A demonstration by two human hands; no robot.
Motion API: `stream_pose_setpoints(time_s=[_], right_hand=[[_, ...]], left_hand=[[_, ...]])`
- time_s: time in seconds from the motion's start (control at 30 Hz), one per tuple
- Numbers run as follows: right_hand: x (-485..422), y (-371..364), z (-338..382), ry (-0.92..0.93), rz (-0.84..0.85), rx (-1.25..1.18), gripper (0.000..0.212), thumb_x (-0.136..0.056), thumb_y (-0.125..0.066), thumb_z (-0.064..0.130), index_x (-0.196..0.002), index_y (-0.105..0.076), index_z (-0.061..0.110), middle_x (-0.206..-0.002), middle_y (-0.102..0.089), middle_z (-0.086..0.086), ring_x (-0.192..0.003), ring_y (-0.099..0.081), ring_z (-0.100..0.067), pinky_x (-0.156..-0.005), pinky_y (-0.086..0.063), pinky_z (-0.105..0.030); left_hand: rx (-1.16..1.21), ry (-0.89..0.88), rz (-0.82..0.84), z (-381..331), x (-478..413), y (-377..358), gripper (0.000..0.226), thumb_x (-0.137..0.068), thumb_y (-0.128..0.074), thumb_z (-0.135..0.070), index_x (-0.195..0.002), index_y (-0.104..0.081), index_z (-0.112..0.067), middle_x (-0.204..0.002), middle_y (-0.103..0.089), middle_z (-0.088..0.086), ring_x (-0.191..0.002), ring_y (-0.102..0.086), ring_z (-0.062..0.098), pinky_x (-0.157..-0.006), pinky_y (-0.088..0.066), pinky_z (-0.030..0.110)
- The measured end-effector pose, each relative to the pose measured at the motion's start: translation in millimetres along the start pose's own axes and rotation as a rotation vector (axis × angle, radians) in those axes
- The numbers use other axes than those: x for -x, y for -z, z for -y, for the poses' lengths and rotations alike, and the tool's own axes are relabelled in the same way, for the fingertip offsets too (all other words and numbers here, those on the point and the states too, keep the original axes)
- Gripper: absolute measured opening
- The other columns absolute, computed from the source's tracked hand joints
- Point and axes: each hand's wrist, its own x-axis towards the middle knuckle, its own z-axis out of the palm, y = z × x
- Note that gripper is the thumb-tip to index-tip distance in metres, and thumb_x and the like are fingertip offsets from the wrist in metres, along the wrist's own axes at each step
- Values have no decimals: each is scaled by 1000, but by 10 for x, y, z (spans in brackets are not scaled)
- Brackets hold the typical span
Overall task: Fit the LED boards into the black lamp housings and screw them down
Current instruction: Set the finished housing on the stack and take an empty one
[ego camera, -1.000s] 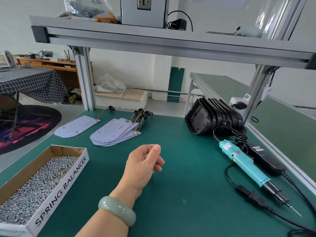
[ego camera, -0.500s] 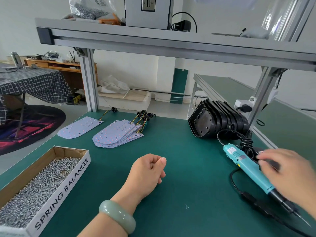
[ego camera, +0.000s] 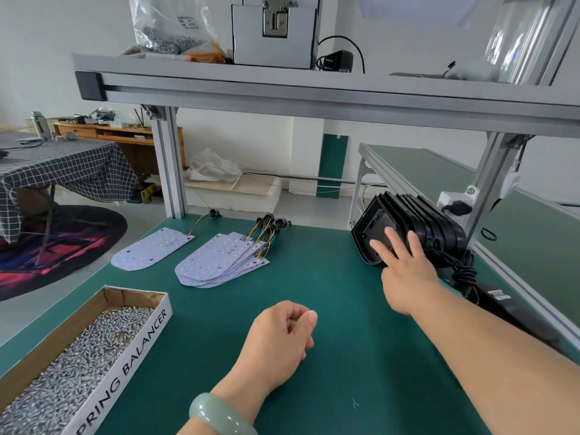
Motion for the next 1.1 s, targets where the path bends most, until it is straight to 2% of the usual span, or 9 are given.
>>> stream_pose_setpoints(time_s=[0.1, 0.2, 0.33, 0.53, 0.63, 0.77, 0.93, 1.03, 1.1], right_hand=[[-50, 23, -44, -69, 121, 64, 59, -76, -47, 3, -128, -58, 29, -162, 15, -1, -140, 33, -38, -106, 23, -61], [-22, 94, -49, -59, 81, 9, 69, -59, -36, -5, -116, -65, 22, -159, -5, -6, -143, 26, -36, -107, 21, -61], [230, 194, 166, -7, -11, -105, 43, -73, -49, -2, -106, -67, 17, -146, -25, -6, -143, -1, -34, -112, 13, -59], [820, 306, 570, 115, -88, -349, 24, -93, -50, 20, -111, -66, 19, -119, -41, 0, -119, -34, -26, -118, 1, -49], [1088, 432, 602, 173, -63, -389, 30, -99, -43, 37, -83, -59, 18, -86, -39, 3, -98, -47, -23, -113, -15, -42], [1286, 647, 531, 137, -69, -460, 39, -96, -47, 28, -59, -36, 20, -58, -39, 5, -55, -33, -13, -104, -28, -35], [1360, 704, 638, 60, -198, -646, 32, -93, -42, 55, -91, -56, 26, -78, -57, 10, -75, -51, -14, -103, -31, -36], [1353, 600, 787, 30, -200, -794, 43, -92, -43, 57, -122, -51, 27, -112, -60, 11, -108, -54, -16, -95, -37, -34], [1357, 518, 875, 21, -197, -859, 43, -93, -44, 54, -127, -46, 28, -113, -57, 11, -111, -54, -16, -87, -39, -32]], left_hand=[[-23, -4, 14, 8, -5, 14, 10, -93, -54, -33, -86, -60, -30, -64, -68, -14, -50, -57, 1, -53, -45, 12], [-42, -9, 34, 17, -10, 17, 8, -92, -55, -31, -86, -59, -31, -62, -66, -16, -50, -57, 0, -53, -45, 12], [36, 28, 10, 15, -40, 31, 7, -93, -56, -28, -89, -62, -28, -61, -68, -12, -50, -58, 2, -53, -46, 14], [195, 107, -87, 10, -74, 63, 9, -94, -55, -22, -92, -64, -23, -60, -68, -9, -50, -57, 5, -56, -45, 20], [235, 120, -135, -11, -68, 32, 9, -93, -56, -20, -92, -64, -22, -59, -68, -9, -48, -57, 4, -53, -44, 18], [285, 149, -298, -73, -168, 20, 9, -92, -55, -16, -93, -63, -21, -60, -68, -7, -47, -56, 4, -49, -45, 17], [-106, 119, -440, -113, -468, 239, 35, -92, -53, -24, -126, -52, -17, -104, -64, -6, -100, -59, 22, -87, -45, 32], [-435, 175, -384, -45, -678, 410, 49, -93, -49, -24, -138, -38, -10, -137, -45, 9, -127, -41, 29, -102, -35, 38], [-635, 241, -350, 21, -795, 530, 51, -93, -46, -23, -141, -32, -9, -146, -34, 9, -137, -27, 31, -108, -29, 41]])
